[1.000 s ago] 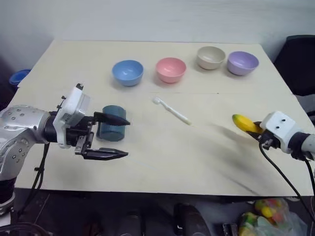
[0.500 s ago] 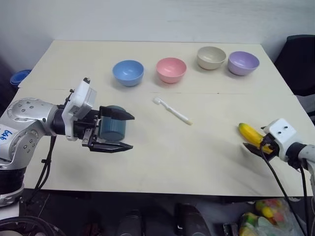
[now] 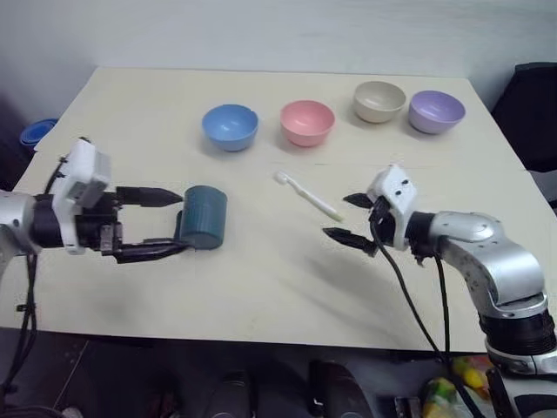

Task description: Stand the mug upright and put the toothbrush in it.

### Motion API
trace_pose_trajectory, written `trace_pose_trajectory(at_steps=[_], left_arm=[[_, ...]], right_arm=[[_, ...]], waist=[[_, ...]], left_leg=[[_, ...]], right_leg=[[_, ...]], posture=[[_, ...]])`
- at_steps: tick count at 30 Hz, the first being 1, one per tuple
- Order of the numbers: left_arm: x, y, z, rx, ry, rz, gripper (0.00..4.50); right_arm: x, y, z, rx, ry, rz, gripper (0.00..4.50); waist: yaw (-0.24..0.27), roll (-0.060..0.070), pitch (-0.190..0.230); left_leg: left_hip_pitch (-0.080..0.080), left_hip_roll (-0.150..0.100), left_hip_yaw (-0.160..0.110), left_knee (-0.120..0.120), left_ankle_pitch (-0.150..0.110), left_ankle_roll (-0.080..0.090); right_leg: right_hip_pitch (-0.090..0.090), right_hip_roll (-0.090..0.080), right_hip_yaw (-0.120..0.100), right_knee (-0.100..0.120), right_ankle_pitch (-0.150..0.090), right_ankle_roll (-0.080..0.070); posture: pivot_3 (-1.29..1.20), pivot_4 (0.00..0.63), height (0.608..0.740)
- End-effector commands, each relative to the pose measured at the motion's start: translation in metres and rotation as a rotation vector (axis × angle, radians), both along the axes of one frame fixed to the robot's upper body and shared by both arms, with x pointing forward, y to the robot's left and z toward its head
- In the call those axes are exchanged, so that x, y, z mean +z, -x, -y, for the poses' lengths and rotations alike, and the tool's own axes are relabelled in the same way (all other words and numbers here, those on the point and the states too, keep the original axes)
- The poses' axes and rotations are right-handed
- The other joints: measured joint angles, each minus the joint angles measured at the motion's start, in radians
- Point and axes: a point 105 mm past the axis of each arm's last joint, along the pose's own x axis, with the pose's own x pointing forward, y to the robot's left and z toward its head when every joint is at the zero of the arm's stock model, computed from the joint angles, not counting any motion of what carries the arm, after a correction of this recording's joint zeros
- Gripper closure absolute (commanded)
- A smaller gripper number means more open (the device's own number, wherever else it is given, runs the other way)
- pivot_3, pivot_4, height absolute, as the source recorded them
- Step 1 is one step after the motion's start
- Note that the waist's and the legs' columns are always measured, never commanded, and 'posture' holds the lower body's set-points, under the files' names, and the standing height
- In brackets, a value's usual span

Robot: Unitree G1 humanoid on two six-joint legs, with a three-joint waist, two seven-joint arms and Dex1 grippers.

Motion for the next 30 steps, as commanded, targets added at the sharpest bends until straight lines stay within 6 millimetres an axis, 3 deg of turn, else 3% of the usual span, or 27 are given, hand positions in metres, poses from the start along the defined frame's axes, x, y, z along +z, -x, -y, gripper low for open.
trace_pose_trajectory(at_steps=[1, 5, 12, 17, 22, 30], left_arm=[[-0.005, -0.014, -0.044, 0.313, -0.021, -0.017, 0.00], [-0.018, -0.031, -0.067, 0.536, -0.003, -0.080, 0.00], [-0.044, -0.055, -0.037, 0.579, 0.138, -0.269, 0.00], [-0.067, -0.068, -0.040, 0.646, 0.084, -0.337, 0.00], [-0.070, -0.075, -0.049, 0.705, 0.095, -0.356, 0.00], [-0.085, -0.100, -0.026, 0.675, 0.115, -0.397, 0.00]], right_arm=[[0.034, 0.048, -0.013, 0.310, -0.010, 0.066, 0.06], [0.032, 0.075, -0.007, 0.477, 0.077, 0.015, 0.06], [0.046, 0.065, 0.000, 0.493, 0.128, 0.059, 0.06], [0.058, 0.063, 0.002, 0.476, 0.112, 0.081, 0.06], [0.059, 0.064, 0.005, 0.447, 0.114, 0.084, 0.06], [0.061, 0.068, 0.004, 0.430, 0.106, 0.086, 0.06]], waist=[[0.001, 0.000, 0.000], [0.005, -0.005, 0.000], [0.001, -0.008, 0.000], [-0.005, -0.008, 0.000], [0.000, -0.009, 0.000], [0.014, -0.010, 0.000]], left_leg=[[0.000, 0.000, 0.000, 0.000, 0.000, 0.000], [0.000, 0.000, -0.004, 0.001, -0.001, 0.001], [0.001, -0.001, -0.002, 0.002, 0.000, 0.001], [0.001, 0.000, 0.000, 0.002, 0.000, 0.000], [0.000, 0.000, 0.000, 0.003, 0.000, 0.000], [0.000, -0.001, -0.001, 0.004, 0.000, 0.000]], right_leg=[[0.000, 0.000, -0.001, 0.000, 0.000, 0.000], [0.004, -0.001, -0.005, -0.002, 0.000, 0.000], [0.004, -0.002, -0.004, -0.001, 0.002, 0.003], [0.002, -0.001, -0.005, -0.001, 0.002, 0.003], [0.002, -0.002, -0.005, -0.001, 0.002, 0.003], [0.003, -0.002, -0.006, -0.001, 0.002, 0.003]], posture=[[0.00, 0.150, 0.740], [0.00, 0.150, 0.740], [0.00, 0.150, 0.740], [0.00, 0.150, 0.740], [0.00, 0.150, 0.740], [0.00, 0.150, 0.740]])
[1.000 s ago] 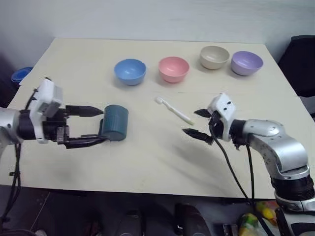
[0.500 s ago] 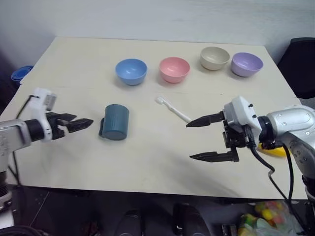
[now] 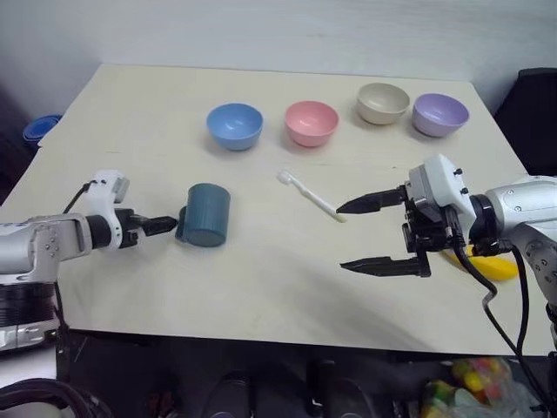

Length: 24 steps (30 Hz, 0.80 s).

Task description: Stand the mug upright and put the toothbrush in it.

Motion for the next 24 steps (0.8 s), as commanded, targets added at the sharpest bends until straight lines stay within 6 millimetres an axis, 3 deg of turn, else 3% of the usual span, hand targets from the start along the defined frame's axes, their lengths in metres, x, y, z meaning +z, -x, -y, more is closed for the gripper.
trace_pose_trajectory(at_steps=[1, 8, 11, 18, 24], left_arm=[[-0.003, -0.012, 0.000, 0.018, -0.043, 0.000, 0.00], [-0.016, -0.024, 0.012, -0.006, -0.056, -0.042, 0.00], [-0.025, -0.021, 0.015, -0.011, -0.062, -0.111, 0.56], [-0.043, -0.010, 0.009, -0.026, -0.136, -0.201, 2.58], [-0.050, -0.010, 0.021, -0.055, -0.089, -0.234, 2.58]], right_arm=[[0.011, 0.008, 0.001, 0.005, 0.002, 0.050, 0.06], [0.014, 0.009, -0.001, -0.001, 0.003, 0.068, 0.06], [0.014, 0.009, -0.001, -0.007, 0.003, 0.074, 0.00], [0.015, 0.007, -0.001, -0.018, -0.001, 0.081, 0.00], [0.015, 0.006, -0.003, -0.021, -0.007, 0.084, 0.00]], waist=[[0.002, 0.000, 0.000], [0.014, 0.000, 0.000], [0.015, 0.001, 0.000], [0.012, 0.003, -0.002], [0.013, 0.005, -0.003]], left_leg=[[0.000, 0.000, 0.000, 0.000, 0.000, 0.000], [0.001, -0.001, 0.000, 0.004, 0.001, 0.000], [0.001, -0.001, -0.001, 0.006, 0.001, 0.000], [0.001, -0.001, 0.000, 0.005, 0.000, 0.001], [0.001, -0.001, 0.000, 0.005, 0.000, 0.001]], right_leg=[[0.000, 0.000, 0.000, 0.000, 0.000, 0.000], [0.001, 0.000, 0.000, 0.002, 0.000, 0.000], [0.002, 0.000, 0.000, 0.002, 0.000, 0.000], [0.002, 0.000, 0.000, 0.002, 0.000, 0.000], [0.002, 0.000, 0.000, 0.002, 0.000, 0.000]], posture=[[0.00, 0.150, 0.740], [0.00, 0.150, 0.740], [0.00, 0.150, 0.740], [0.00, 0.150, 0.740], [0.00, 0.150, 0.740]])
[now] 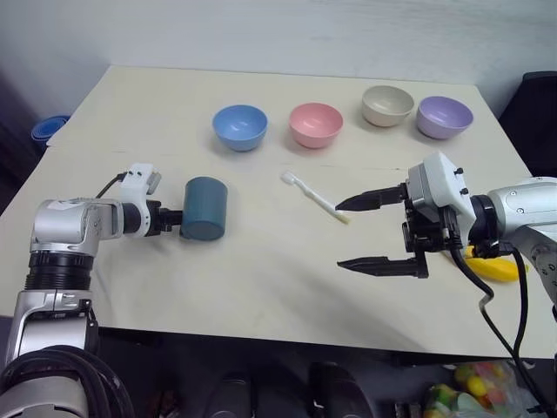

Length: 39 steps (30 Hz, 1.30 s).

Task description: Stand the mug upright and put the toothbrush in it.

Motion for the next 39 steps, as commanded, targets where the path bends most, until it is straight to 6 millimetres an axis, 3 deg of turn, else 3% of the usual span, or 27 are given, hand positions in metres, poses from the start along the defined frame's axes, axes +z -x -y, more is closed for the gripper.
trace_pose_trajectory(at_steps=[1, 5, 8, 13, 17, 20, 24, 28, 31, 36, 39], left_arm=[[-0.043, 0.016, 0.010, -0.015, 0.030, -0.186, 2.58], [-0.052, 0.018, 0.012, -0.024, 0.005, -0.202, 2.58], [-0.052, 0.017, 0.012, -0.018, 0.022, -0.199, 3.13], [-0.046, 0.014, 0.015, 0.010, 0.083, -0.193, 4.48], [-0.037, 0.014, 0.021, 0.010, 0.130, -0.161, 4.48], [-0.017, 0.013, 0.039, -0.047, 0.198, -0.065, 4.48], [0.018, 0.012, 0.066, -0.136, 0.196, 0.215, 4.48], [0.049, 0.016, 0.109, -0.225, 0.137, 0.591, 4.48], [0.070, 0.008, 0.110, -0.053, 0.131, 0.855, 4.48], [0.063, 0.014, 0.121, -0.009, -0.010, 1.062, 4.48], [0.043, 0.016, 0.120, 0.032, -0.047, 1.070, 4.48]], right_arm=[[0.012, 0.005, -0.001, 0.013, -0.007, 0.063, 0.00], [0.012, 0.005, -0.001, 0.011, -0.005, 0.065, 0.00], [0.012, 0.004, 0.001, 0.005, 0.001, 0.066, 0.00], [0.012, 0.003, 0.005, -0.009, 0.006, 0.065, 0.00], [0.009, 0.001, 0.009, -0.041, 0.004, 0.063, 0.00], [0.005, 0.000, 0.013, -0.080, -0.012, 0.056, 0.00], [0.002, -0.003, 0.018, -0.149, -0.056, 0.050, 0.00], [-0.007, -0.010, 0.019, -0.242, -0.118, 0.048, 0.00], [-0.014, -0.017, 0.014, -0.296, -0.164, 0.027, 0.00], [-0.023, -0.026, 0.017, -0.381, -0.218, -0.030, 0.00], [-0.028, -0.022, 0.016, -0.379, -0.207, -0.047, 0.00]], waist=[[0.001, 0.001, -0.001], [0.002, 0.004, -0.002], [0.002, 0.006, -0.004], [0.002, 0.006, -0.004], [0.002, 0.006, -0.004], [0.003, 0.006, -0.004], [0.004, 0.005, -0.003], [0.002, -0.001, 0.000], [0.002, -0.001, 0.001], [-0.001, -0.001, 0.000], [0.005, -0.001, 0.000]], left_leg=[[0.000, 0.000, 0.000, 0.000, 0.000, 0.000], [0.000, -0.001, 0.000, 0.000, 0.000, 0.001], [0.001, -0.001, 0.000, 0.000, 0.000, 0.001], [0.001, -0.001, 0.000, 0.000, 0.000, 0.001], [0.001, 0.000, -0.001, 0.000, 0.000, 0.001], [0.000, 0.000, -0.001, 0.000, -0.001, 0.001], [-0.002, -0.001, -0.003, 0.001, -0.001, 0.001], [-0.003, 0.001, -0.003, 0.002, -0.001, 0.000], [-0.003, 0.001, -0.002, 0.003, -0.001, 0.000], [-0.001, 0.002, 0.001, 0.001, -0.001, 0.000], [-0.002, 0.001, 0.001, 0.001, -0.001, 0.000]], right_leg=[[0.000, 0.000, 0.000, 0.000, 0.000, 0.000], [0.001, -0.001, 0.000, 0.000, 0.000, 0.000], [0.001, -0.001, 0.000, 0.000, 0.000, 0.000], [0.002, -0.001, 0.000, 0.000, 0.000, 0.000], [0.002, -0.001, 0.000, -0.001, 0.000, 0.001], [0.002, -0.001, 0.000, -0.001, 0.000, 0.001], [0.002, -0.002, -0.001, -0.002, 0.001, 0.001], [0.001, -0.001, -0.001, -0.003, 0.001, 0.002], [0.001, -0.001, -0.001, -0.002, 0.001, 0.002], [0.000, 0.001, 0.000, -0.003, 0.002, 0.002], [0.000, 0.000, 0.000, -0.003, 0.002, 0.002]], posture=[[0.00, 0.150, 0.740], [0.00, 0.150, 0.740], [0.00, 0.150, 0.740], [0.00, 0.150, 0.740], [0.00, 0.150, 0.740], [0.00, 0.150, 0.740], [0.00, 0.150, 0.740], [0.00, 0.150, 0.740], [0.00, 0.150, 0.740], [0.00, 0.150, 0.740], [0.00, 0.150, 0.740]])
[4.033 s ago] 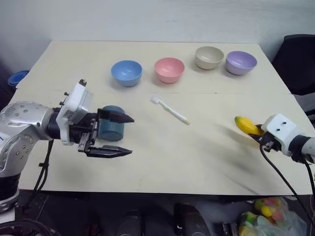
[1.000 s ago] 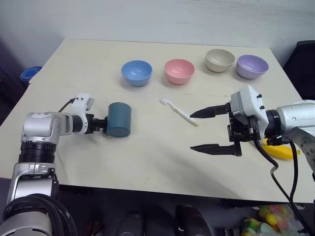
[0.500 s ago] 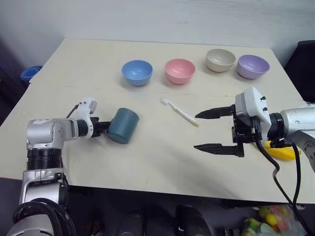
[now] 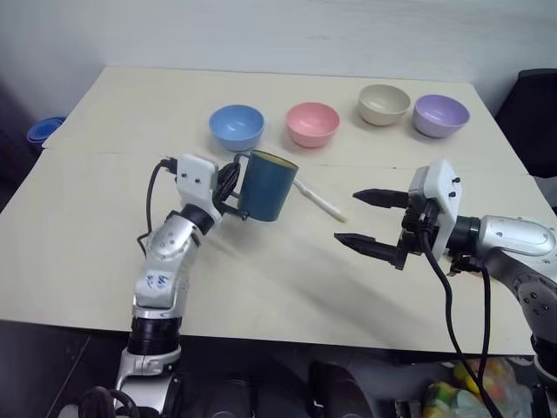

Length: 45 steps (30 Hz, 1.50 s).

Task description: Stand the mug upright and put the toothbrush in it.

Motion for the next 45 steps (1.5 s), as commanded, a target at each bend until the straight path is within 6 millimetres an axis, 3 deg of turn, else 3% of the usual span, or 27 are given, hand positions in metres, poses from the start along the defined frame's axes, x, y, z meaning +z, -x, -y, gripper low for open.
trace_pose_trajectory(at_steps=[1, 12, 16, 24, 26, 27, 30, 33, 35, 37, 41, 45], left_arm=[[-0.009, 0.007, 0.003, 0.039, -0.053, 0.088, 4.48], [-0.058, 0.022, -0.011, 0.094, -0.105, 0.037, 4.48], [-0.063, 0.035, -0.026, 0.114, -0.114, 0.006, 3.45], [-0.057, 0.061, -0.050, 0.106, -0.160, -0.047, 0.85], [-0.050, 0.068, -0.051, 0.045, -0.168, -0.086, 0.14], [-0.044, 0.074, -0.051, -0.024, -0.170, -0.125, 0.04], [-0.033, 0.090, -0.049, -0.187, -0.162, -0.239, 0.04], [-0.018, 0.126, -0.053, -0.474, -0.250, -0.380, 0.04], [-0.008, 0.139, -0.066, -0.561, -0.317, -0.473, 0.04], [0.018, 0.143, -0.083, -0.598, -0.379, -0.515, 0.04], [0.065, 0.151, -0.098, -0.677, -0.496, -0.534, 0.04], [0.088, 0.152, -0.102, -0.694, -0.597, -0.526, 0.04]], right_arm=[[0.003, 0.008, -0.003, 0.019, -0.003, 0.013, 0.00], [0.007, 0.010, -0.004, 0.053, -0.007, 0.001, 0.00], [0.004, 0.006, -0.003, 0.046, -0.001, 0.001, 0.00], [-0.004, 0.001, -0.007, 0.068, 0.001, -0.011, 0.00], [-0.006, -0.002, -0.009, 0.074, 0.000, -0.017, 0.00], [-0.009, -0.006, -0.009, 0.074, 0.003, -0.023, 0.00], [-0.015, -0.013, -0.009, 0.065, 0.012, -0.042, 0.00], [-0.021, -0.031, -0.010, 0.014, 0.024, -0.049, 0.00], [-0.022, -0.042, -0.015, -0.010, 0.005, -0.060, 0.00], [-0.025, -0.057, -0.023, -0.060, -0.011, -0.076, 0.00], [-0.039, -0.088, -0.039, -0.149, 0.019, -0.088, 0.00], [-0.046, -0.114, -0.054, -0.200, 0.058, -0.088, 0.00]], waist=[[0.004, 0.000, 0.000], [-0.001, 0.000, 0.000], [-0.004, 0.000, 0.000], [-0.003, 0.000, 0.000], [-0.005, 0.001, 0.000], [-0.005, 0.001, 0.000], [-0.013, 0.001, 0.001], [-0.029, 0.001, 0.001], [-0.033, 0.004, 0.002], [-0.038, 0.004, 0.003], [-0.049, 0.006, 0.005], [-0.057, 0.007, 0.005]], left_leg=[[-0.001, 0.000, 0.000, 0.001, 0.000, 0.001], [-0.001, 0.000, -0.001, 0.001, -0.001, 0.002], [0.000, 0.001, 0.000, 0.000, -0.001, 0.002], [-0.001, 0.001, -0.002, 0.000, -0.001, 0.003], [-0.001, 0.001, -0.002, 0.000, -0.002, 0.003], [-0.001, 0.001, -0.002, 0.000, -0.002, 0.003], [-0.001, 0.002, -0.003, 0.000, -0.002, 0.002], [0.000, 0.002, -0.004, -0.001, -0.002, 0.001], [0.000, 0.002, -0.005, -0.002, -0.002, 0.000], [0.000, 0.001, -0.005, -0.003, -0.001, 0.000], [-0.001, 0.001, -0.005, -0.004, 0.000, -0.002], [0.000, 0.000, -0.001, -0.012, 0.000, -0.001]], right_leg=[[0.000, 0.000, 0.000, 0.000, 0.000, 0.000], [0.000, -0.001, 0.000, -0.002, 0.001, 0.001], [0.000, -0.001, 0.000, -0.002, 0.001, 0.001], [0.000, -0.005, 0.000, -0.005, 0.001, 0.001], [0.000, -0.009, -0.001, -0.006, 0.001, 0.000], [0.000, -0.009, -0.001, -0.006, 0.001, 0.000], [0.000, -0.009, -0.002, -0.005, -0.001, -0.002], [0.000, -0.012, 0.000, -0.004, -0.002, -0.004], [-0.001, -0.013, -0.001, -0.004, -0.003, -0.006], [-0.001, -0.012, -0.003, -0.004, -0.003, -0.007], [-0.002, -0.003, -0.012, -0.004, -0.004, -0.008], [-0.003, -0.002, -0.011, -0.002, -0.004, -0.008]], posture=[[0.00, 0.150, 0.740], [0.00, 0.150, 0.740], [0.00, 0.150, 0.740], [0.00, 0.150, 0.740], [0.00, 0.150, 0.740], [0.00, 0.150, 0.740], [0.00, 0.150, 0.740], [0.00, 0.150, 0.740], [0.00, 0.150, 0.740], [0.00, 0.150, 0.740], [0.00, 0.150, 0.740], [0.00, 0.150, 0.740]])
